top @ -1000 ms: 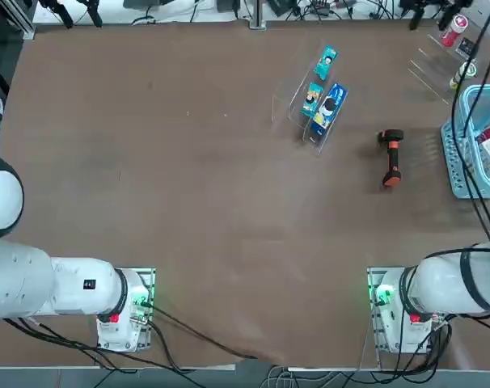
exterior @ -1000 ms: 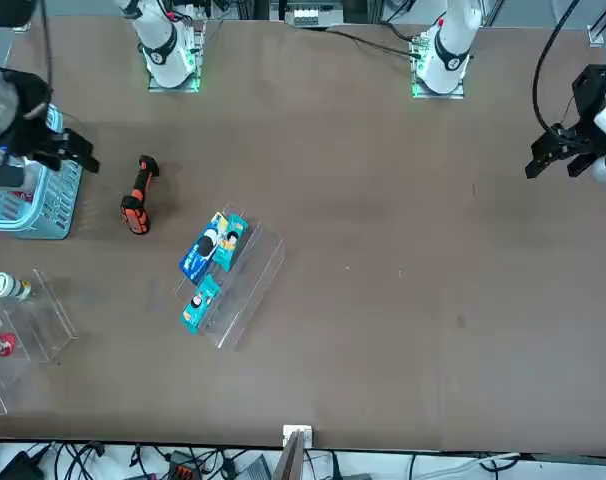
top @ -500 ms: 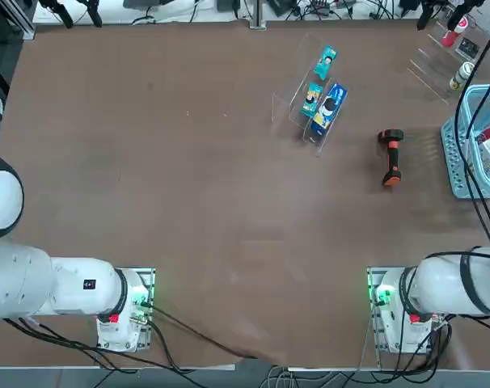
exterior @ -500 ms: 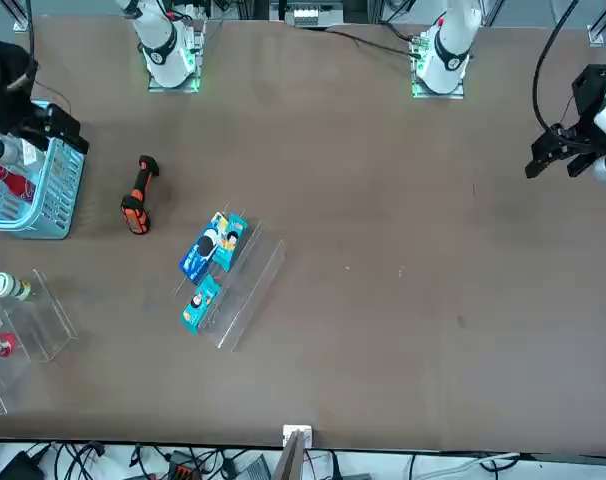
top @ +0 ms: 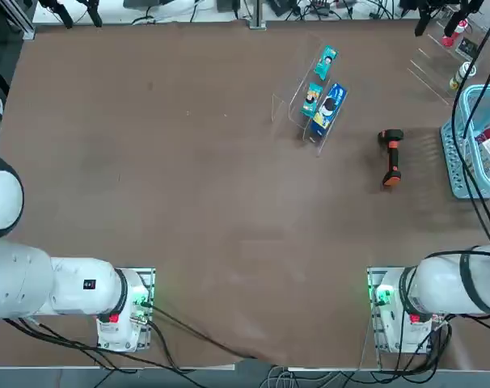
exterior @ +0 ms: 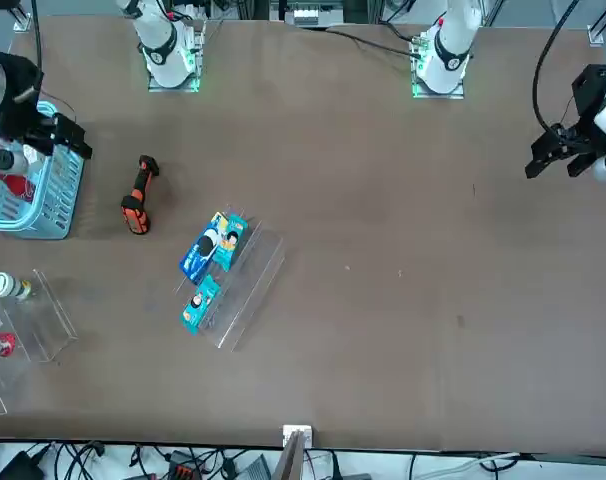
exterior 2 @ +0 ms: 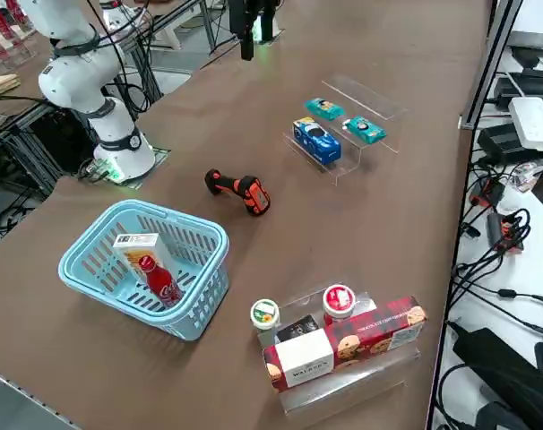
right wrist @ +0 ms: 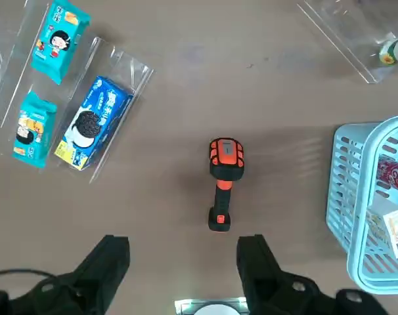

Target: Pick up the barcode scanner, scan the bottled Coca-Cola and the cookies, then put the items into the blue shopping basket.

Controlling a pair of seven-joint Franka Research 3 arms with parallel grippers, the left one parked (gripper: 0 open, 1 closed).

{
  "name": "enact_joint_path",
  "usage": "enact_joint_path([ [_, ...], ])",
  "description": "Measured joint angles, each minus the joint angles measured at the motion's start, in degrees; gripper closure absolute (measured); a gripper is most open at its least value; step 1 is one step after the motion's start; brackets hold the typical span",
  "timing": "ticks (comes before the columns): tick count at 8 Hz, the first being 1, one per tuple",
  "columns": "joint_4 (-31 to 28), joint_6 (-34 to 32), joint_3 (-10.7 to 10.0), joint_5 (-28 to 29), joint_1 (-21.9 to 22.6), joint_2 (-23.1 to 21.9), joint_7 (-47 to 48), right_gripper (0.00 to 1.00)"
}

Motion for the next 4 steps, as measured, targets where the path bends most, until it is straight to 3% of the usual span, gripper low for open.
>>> enact_joint_path([
  [4,0.2,0.1,-0.1,-0.1,0.0,0.0,-0.5,0.00],
])
